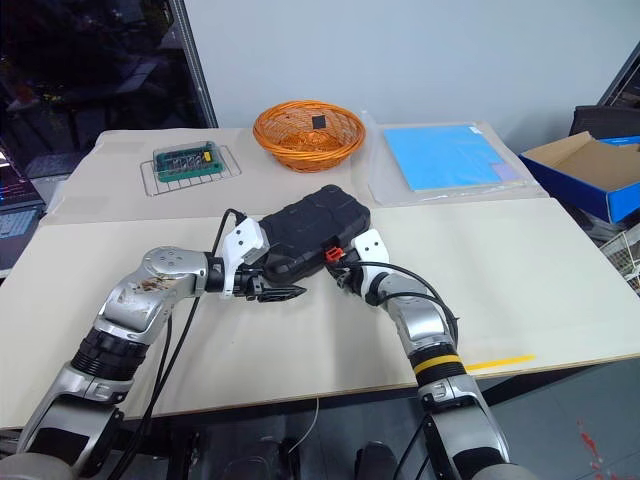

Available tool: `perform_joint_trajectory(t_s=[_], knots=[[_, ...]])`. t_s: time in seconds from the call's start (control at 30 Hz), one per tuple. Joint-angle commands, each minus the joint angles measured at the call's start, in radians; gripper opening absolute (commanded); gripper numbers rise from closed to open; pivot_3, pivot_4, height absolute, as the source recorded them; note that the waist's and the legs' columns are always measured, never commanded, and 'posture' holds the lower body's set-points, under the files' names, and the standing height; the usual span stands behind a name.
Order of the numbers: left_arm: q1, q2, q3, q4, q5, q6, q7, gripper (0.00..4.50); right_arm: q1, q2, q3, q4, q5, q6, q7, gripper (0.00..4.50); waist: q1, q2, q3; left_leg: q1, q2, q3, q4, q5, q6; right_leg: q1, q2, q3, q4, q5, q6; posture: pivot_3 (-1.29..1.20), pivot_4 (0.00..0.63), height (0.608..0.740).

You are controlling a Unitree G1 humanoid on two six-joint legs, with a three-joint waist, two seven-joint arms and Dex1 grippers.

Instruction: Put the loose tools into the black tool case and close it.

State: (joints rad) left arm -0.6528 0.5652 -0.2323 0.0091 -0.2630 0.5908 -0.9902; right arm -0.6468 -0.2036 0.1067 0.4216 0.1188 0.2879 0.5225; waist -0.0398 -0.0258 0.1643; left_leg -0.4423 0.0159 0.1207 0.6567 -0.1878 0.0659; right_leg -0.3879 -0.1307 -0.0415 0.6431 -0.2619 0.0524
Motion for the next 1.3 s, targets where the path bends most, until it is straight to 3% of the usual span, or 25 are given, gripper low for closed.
perform_joint_trajectory(t_s=[0.03, 0.4, 0.47, 0.53, 0.83, 1.3], knots=[[0.036, 0.015, -0.03, 0.027, 0.031, 0.046, 0.007, 3.75, -0.016, -0.019, -0.003, -0.09, -0.009, -0.015, 0.011, 1.26, 0.0, 0.0, 0.0, 0.0, 0.0, 0.0, 0.0, 0.0, -0.001, 0.0, 0.0, 0.0, 0.0, 0.0, 0.0, 0.0, 0.15, 0.74], [0.041, 0.005, -0.037, 0.026, 0.031, 0.042, 0.019, 3.75, 0.036, -0.091, 0.021, -0.321, -0.026, 0.158, 0.024, 1.19, 0.002, 0.0, 0.0, 0.0, 0.0, 0.0, 0.0, -0.001, 0.0, 0.0, 0.0, 0.0, 0.0, 0.0, 0.0, 0.0, 0.15, 0.74], [0.04, 0.003, -0.039, 0.031, 0.032, 0.038, 0.019, 3.75, 0.023, -0.086, 0.025, -0.329, -0.025, 0.183, 0.025, 0.42, 0.003, 0.0, 0.0, 0.0, 0.0, 0.0, 0.0, -0.002, -0.001, 0.0, 0.0, 0.0, 0.0, 0.0, 0.0, 0.0, 0.15, 0.74], [0.039, 0.002, -0.042, 0.034, 0.033, 0.035, 0.018, 3.75, -0.004, -0.08, 0.038, -0.301, -0.034, 0.189, 0.028, 0.07, 0.003, 0.0, 0.0, 0.0, 0.0, 0.0, 0.0, -0.002, -0.001, 0.0, 0.0, 0.0, 0.0, 0.0, 0.0, 0.0, 0.15, 0.74], [0.041, -0.001, -0.039, 0.035, 0.038, 0.028, 0.021, 3.75, -0.09, -0.052, 0.053, -0.133, -0.046, 0.135, 0.04, 0.07, -0.003, 0.0, 0.0, 0.001, 0.0, 0.0, -0.002, 0.0, 0.001, 0.0, 0.001, 0.0, -0.001, 0.0, -0.001, 0.0, 0.15, 0.74], [0.056, -0.02, -0.015, 0.037, 0.035, 0.051, 0.055, 3.75, 0.024, -0.053, -0.06, -0.361, 0.077, 0.189, 0.032, 0.07, 0.002, 0.0, 0.0, 0.001, 0.0, 0.0, -0.005, -0.001, -0.002, 0.0, 0.0, 0.0, -0.001, 0.0, -0.001, 0.0, 0.15, 0.74]])
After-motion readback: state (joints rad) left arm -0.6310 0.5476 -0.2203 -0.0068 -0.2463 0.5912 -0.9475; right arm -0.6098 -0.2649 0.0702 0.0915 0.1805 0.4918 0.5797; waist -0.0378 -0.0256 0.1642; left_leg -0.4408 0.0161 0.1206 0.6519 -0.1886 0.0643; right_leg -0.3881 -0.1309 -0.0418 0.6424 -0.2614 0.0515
